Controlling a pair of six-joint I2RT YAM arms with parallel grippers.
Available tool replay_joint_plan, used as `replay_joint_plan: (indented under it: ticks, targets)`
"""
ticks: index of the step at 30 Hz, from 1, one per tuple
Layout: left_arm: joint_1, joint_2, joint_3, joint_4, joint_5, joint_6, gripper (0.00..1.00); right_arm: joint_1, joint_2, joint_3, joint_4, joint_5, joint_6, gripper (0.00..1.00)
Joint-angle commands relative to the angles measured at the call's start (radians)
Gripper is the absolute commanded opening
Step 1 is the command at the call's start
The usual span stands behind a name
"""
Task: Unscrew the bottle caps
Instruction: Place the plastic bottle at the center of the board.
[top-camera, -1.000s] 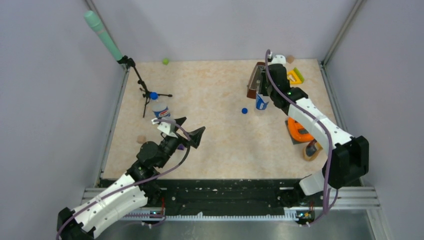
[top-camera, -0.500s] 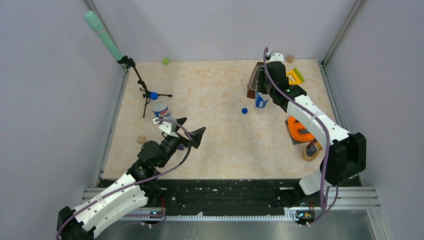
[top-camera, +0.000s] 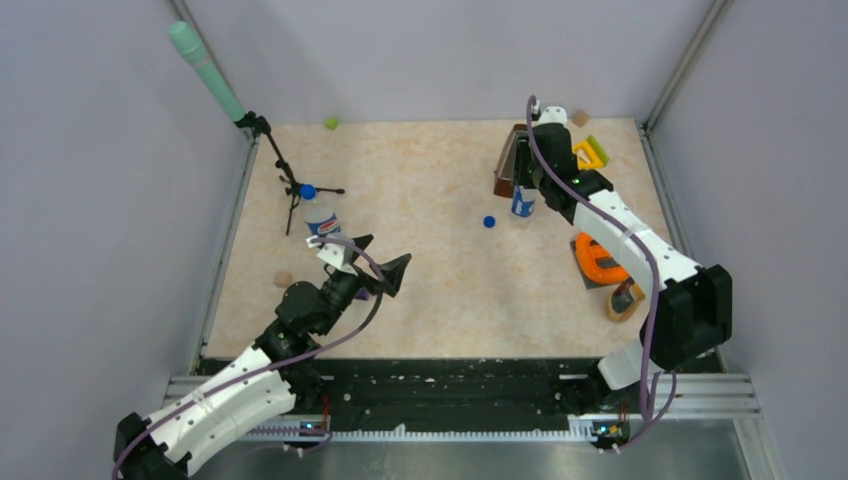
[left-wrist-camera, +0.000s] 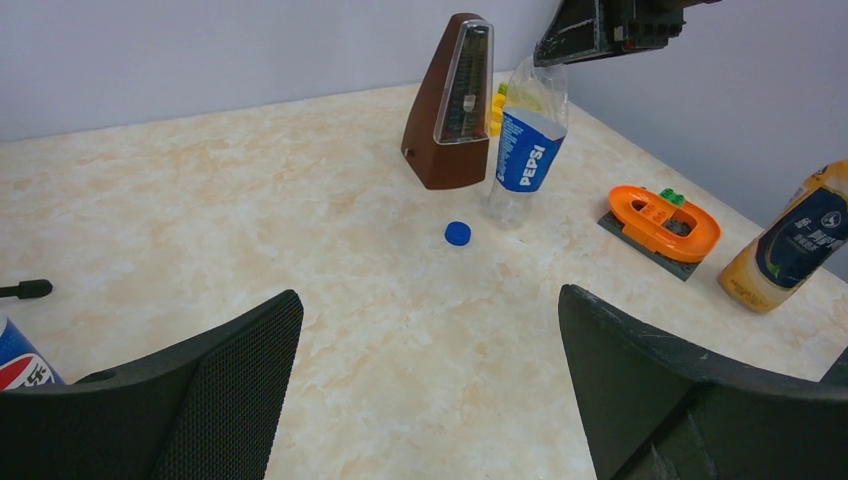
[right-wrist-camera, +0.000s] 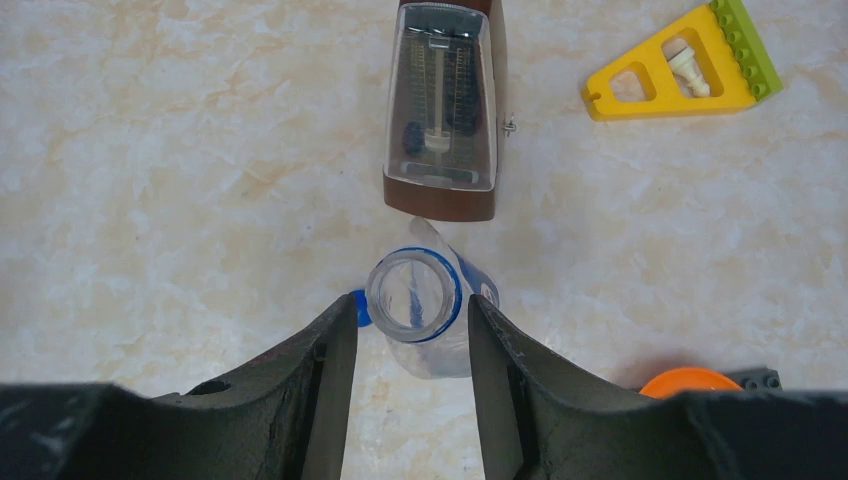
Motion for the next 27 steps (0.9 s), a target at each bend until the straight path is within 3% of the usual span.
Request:
replay_joint_plan:
  ticks: [1, 27]
  targets:
    - [0.001, 0.007, 0.012, 0.018, -0.001, 0.008, 0.98, -0.011, -0.005, 0.018, 0.000, 0.002, -0.009, 0.44]
    - [0.001, 0.033, 0.013, 0.026, 0.000, 0.005, 0.98, -0.011, -0.067, -0.052, 0.016, 0.002, -0.008, 0.44]
